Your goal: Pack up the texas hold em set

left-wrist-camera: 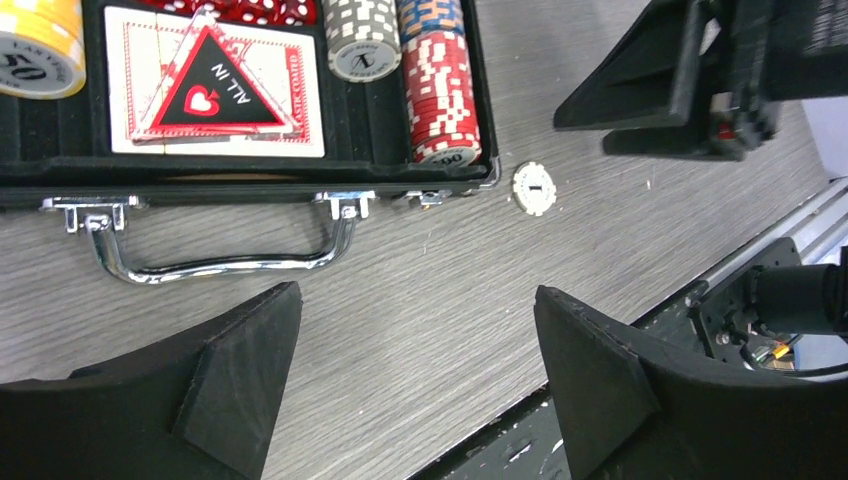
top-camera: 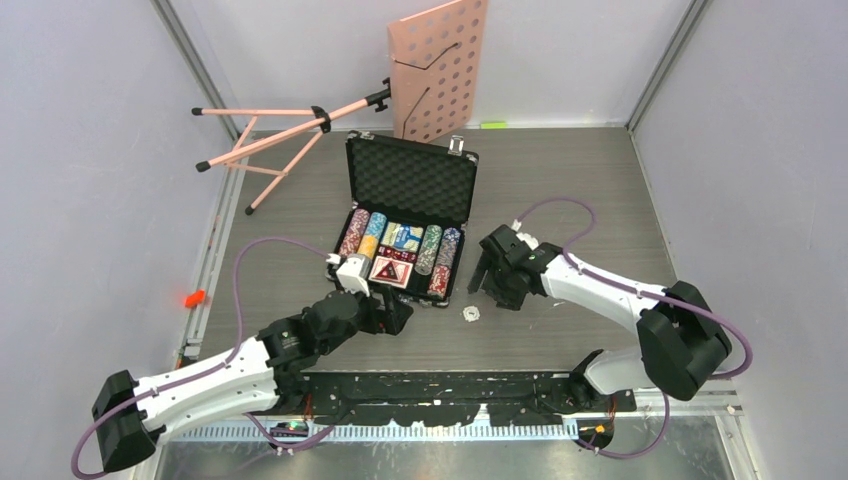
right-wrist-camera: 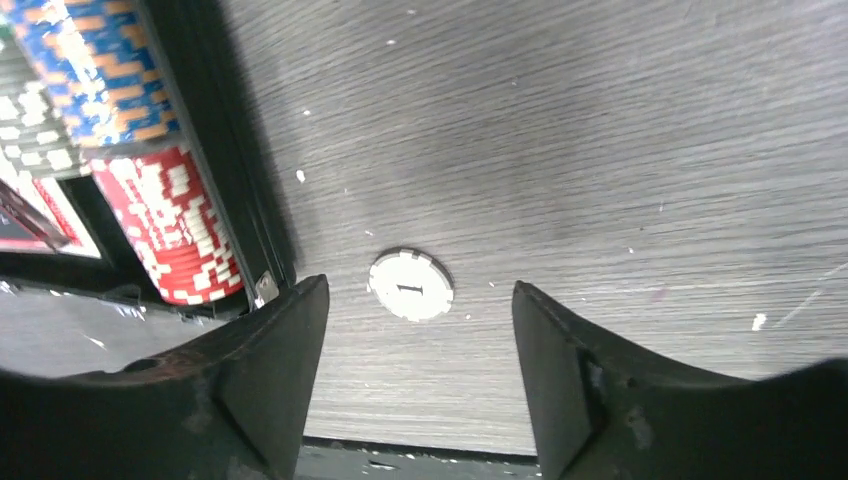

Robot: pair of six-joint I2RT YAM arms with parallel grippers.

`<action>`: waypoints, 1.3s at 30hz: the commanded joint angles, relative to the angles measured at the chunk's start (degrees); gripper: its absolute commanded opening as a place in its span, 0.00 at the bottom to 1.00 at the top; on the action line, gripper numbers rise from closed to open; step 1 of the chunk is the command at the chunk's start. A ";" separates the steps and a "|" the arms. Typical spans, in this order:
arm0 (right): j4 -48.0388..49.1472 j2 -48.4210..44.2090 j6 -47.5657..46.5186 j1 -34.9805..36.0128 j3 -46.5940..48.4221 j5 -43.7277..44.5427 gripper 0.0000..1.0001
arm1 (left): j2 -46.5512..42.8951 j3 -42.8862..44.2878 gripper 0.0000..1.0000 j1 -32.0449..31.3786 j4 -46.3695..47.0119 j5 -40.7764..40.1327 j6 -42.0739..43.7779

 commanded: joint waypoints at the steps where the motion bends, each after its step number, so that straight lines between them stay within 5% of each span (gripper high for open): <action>1: -10.48 0.14 -3.79 2.48 5.90 5.09 0.77 | -0.26 2.89 0.92 0.29 -4.37 -1.01 0.78; 8: -13.05 3.93 -7.30 7.60 9.41 10.91 0.92 | -3.19 2.69 0.93 0.34 -6.85 -2.21 2.43; 25: -7.09 14.96 -16.17 10.30 12.65 3.57 0.83 | -3.61 3.68 0.93 0.29 -2.36 -2.24 6.87; 39: -7.57 19.66 -17.12 10.35 13.10 3.59 0.47 | -1.35 2.82 0.93 0.29 0.41 -1.23 5.29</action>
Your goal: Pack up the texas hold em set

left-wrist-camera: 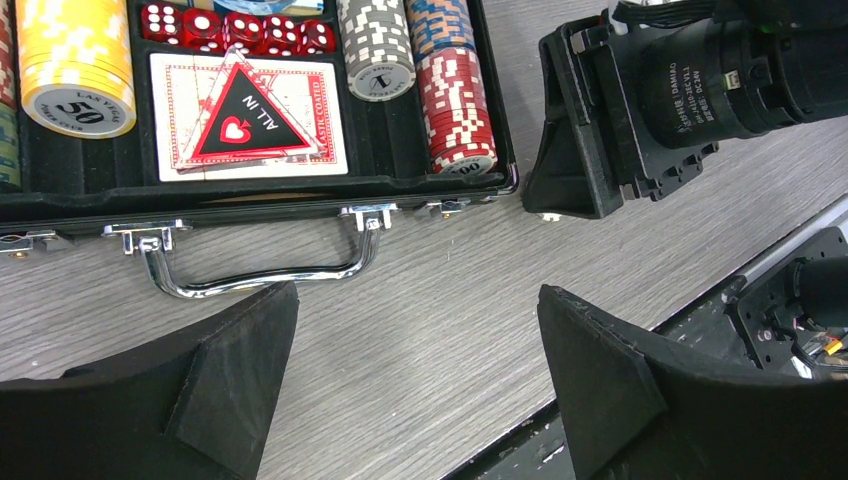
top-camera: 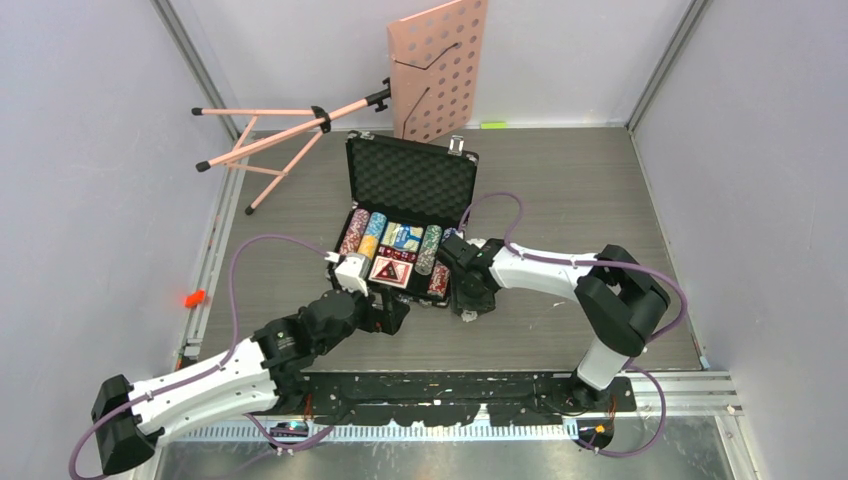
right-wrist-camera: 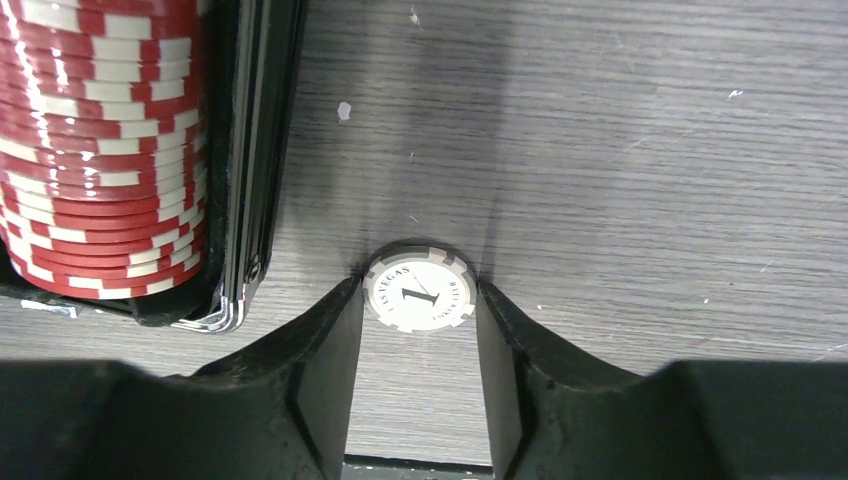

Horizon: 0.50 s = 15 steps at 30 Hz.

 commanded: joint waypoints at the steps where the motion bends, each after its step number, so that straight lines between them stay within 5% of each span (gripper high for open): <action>1: 0.02 1.75 -0.34 0.23 -0.02 1.10 0.46 | 1.27 1.64 0.93 0.25 3.94 0.43 -0.44; 15: -4.10 -15.07 8.86 -1.14 -3.73 5.16 0.36 | 13.96 0.27 0.85 -0.75 20.10 8.33 -6.81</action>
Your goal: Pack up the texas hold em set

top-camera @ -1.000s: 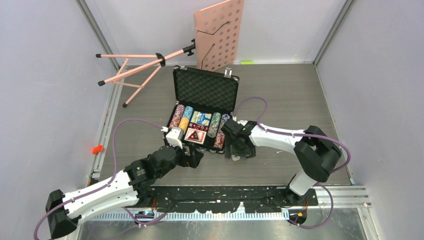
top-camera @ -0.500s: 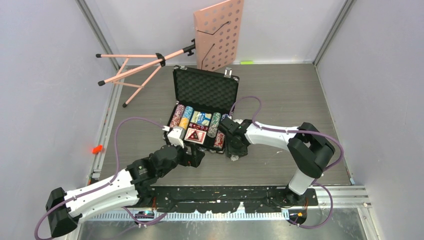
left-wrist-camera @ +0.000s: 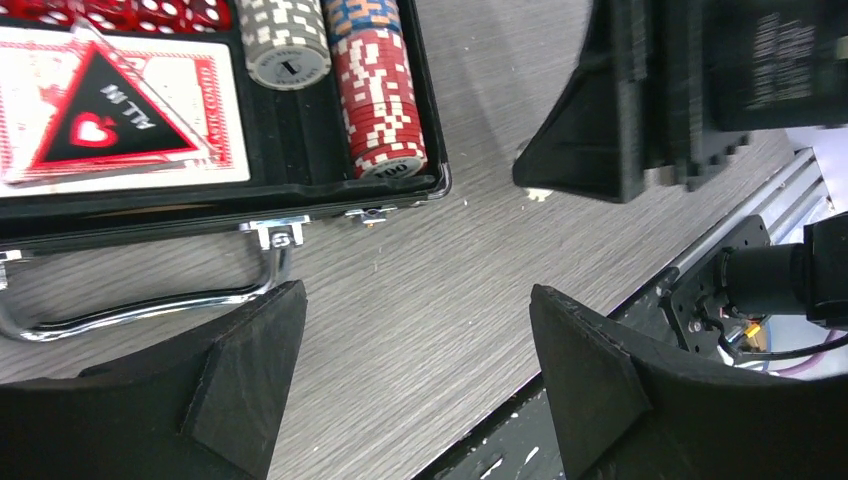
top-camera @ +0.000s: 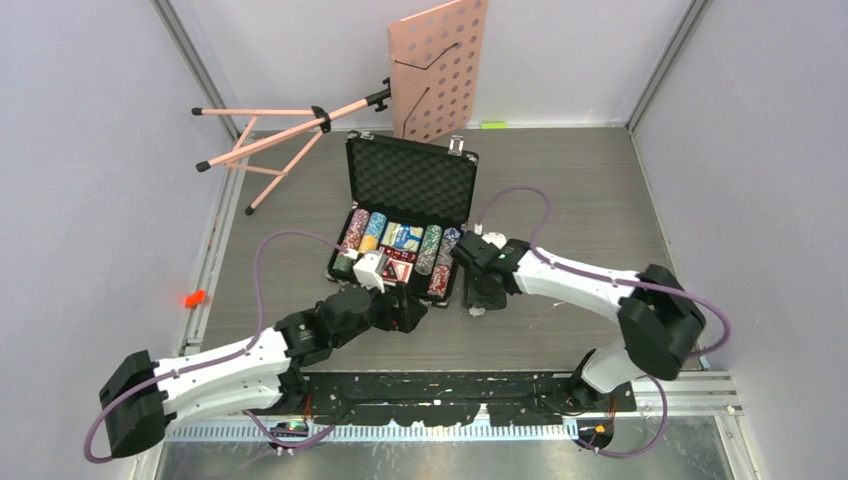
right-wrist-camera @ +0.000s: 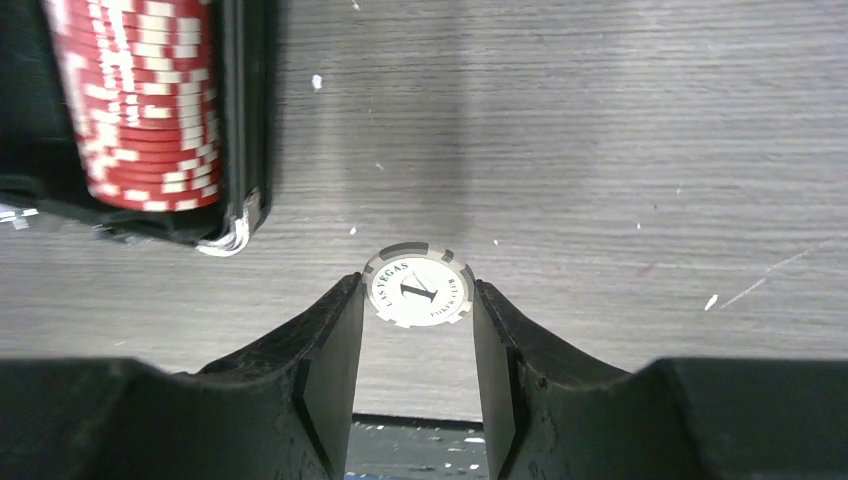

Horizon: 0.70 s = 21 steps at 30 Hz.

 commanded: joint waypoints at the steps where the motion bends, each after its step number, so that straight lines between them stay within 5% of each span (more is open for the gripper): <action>1: -0.91 -8.24 5.84 -1.41 -2.38 2.22 0.36 | 4.95 0.33 0.85 -0.88 10.62 2.81 -3.09; 12: 5.74 -24.52 18.78 -5.23 -9.05 -4.64 0.35 | 21.62 -0.89 0.77 -7.26 42.60 0.25 -7.64; 21: 7.11 -28.66 22.86 -5.40 -9.85 -6.36 0.34 | 31.62 1.69 0.71 -8.49 53.38 -1.20 -11.10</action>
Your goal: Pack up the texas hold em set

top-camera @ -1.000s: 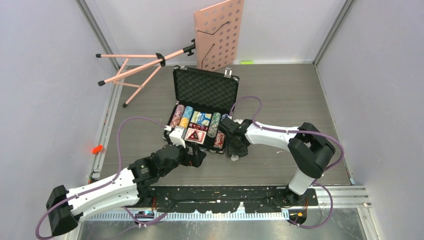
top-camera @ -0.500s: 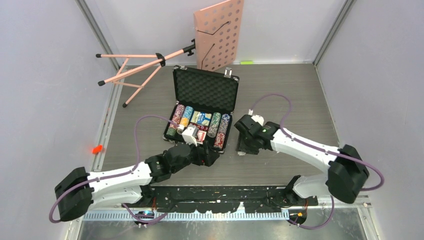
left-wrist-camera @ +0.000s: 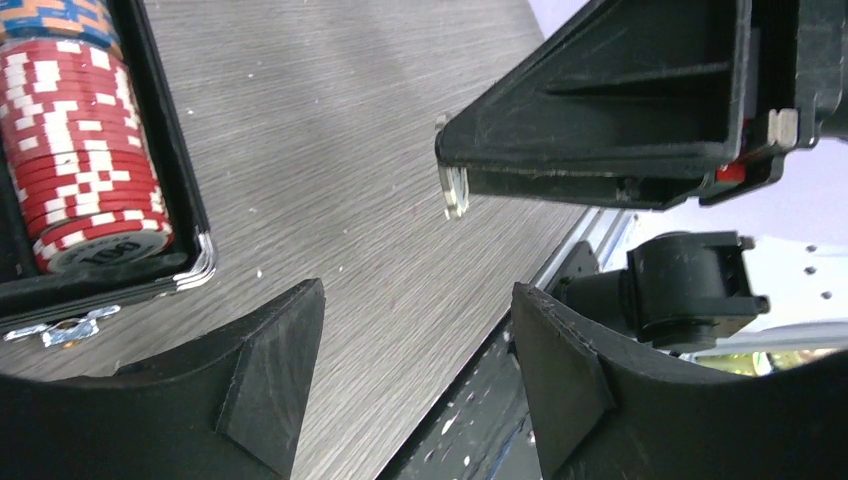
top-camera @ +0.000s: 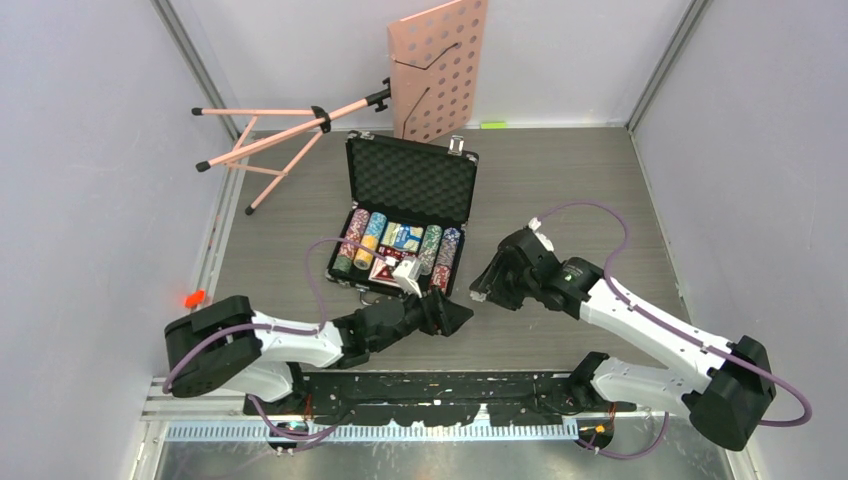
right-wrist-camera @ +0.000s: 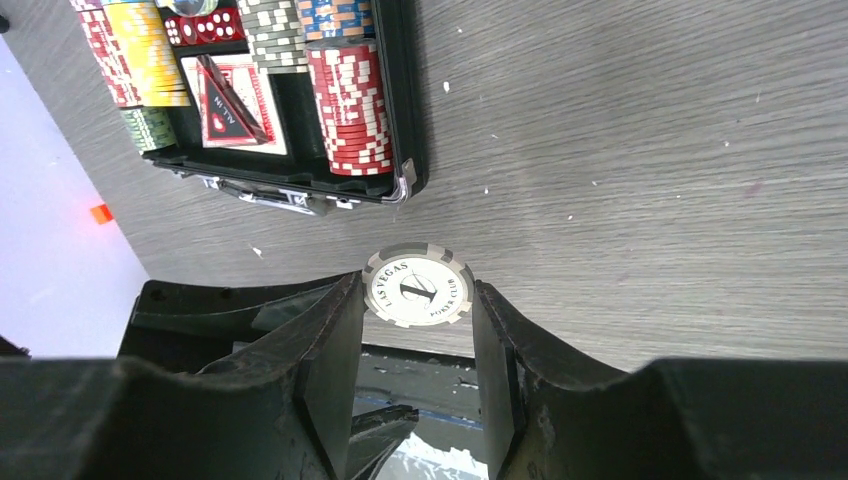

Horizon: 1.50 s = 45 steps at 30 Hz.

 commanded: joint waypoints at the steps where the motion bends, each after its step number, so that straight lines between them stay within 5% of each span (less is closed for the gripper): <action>1: 2.62 -2.00 3.44 -0.19 -0.65 -1.35 0.34 | 1.95 3.04 0.71 -0.22 9.82 -2.45 -1.76; 5: 3.35 -2.44 3.79 -0.18 -1.19 -2.62 0.34 | 4.01 3.88 0.69 -0.26 11.23 -2.99 -2.53; 17: 5.16 -3.28 5.04 -0.18 -2.20 -4.33 0.33 | 7.27 6.04 0.45 -0.11 8.97 -4.76 -5.81; 20: 5.38 -3.41 5.33 -0.20 -2.47 -4.35 0.33 | 7.51 6.30 0.31 -0.14 8.90 -4.65 -5.54; 22: 5.68 -3.69 5.48 -0.18 -2.67 -4.36 0.34 | 7.62 6.40 0.09 -0.03 8.97 -4.61 -4.86; 23: 5.66 -4.05 5.54 -0.22 -2.72 -4.40 0.36 | 7.55 6.34 0.01 0.03 9.11 -4.46 -4.20; 25: 4.90 -4.90 5.38 -0.29 -2.73 -3.69 0.52 | 6.66 6.56 0.00 1.21 8.49 -1.77 -2.18; 27: 1.30 -6.44 4.61 -0.99 -1.91 -0.76 0.79 | 4.00 8.75 0.00 2.67 1.37 2.16 -0.36; 28: -1.74 -7.95 3.77 -1.76 -1.73 1.71 0.82 | 2.20 10.04 0.00 2.99 -4.76 2.74 1.04; 38: -16.46 -21.69 -2.86 -4.94 -0.24 15.86 0.88 | -14.78 21.67 0.00 11.36 -59.03 0.12 34.32; 40: -16.82 -21.53 -3.68 -5.07 -0.20 16.17 0.88 | -14.95 23.79 0.00 13.93 -63.32 -0.26 40.19; 45: -16.91 -17.26 -6.02 -5.10 1.43 15.23 0.87 | -11.54 25.05 0.00 19.33 -64.85 20.54 64.84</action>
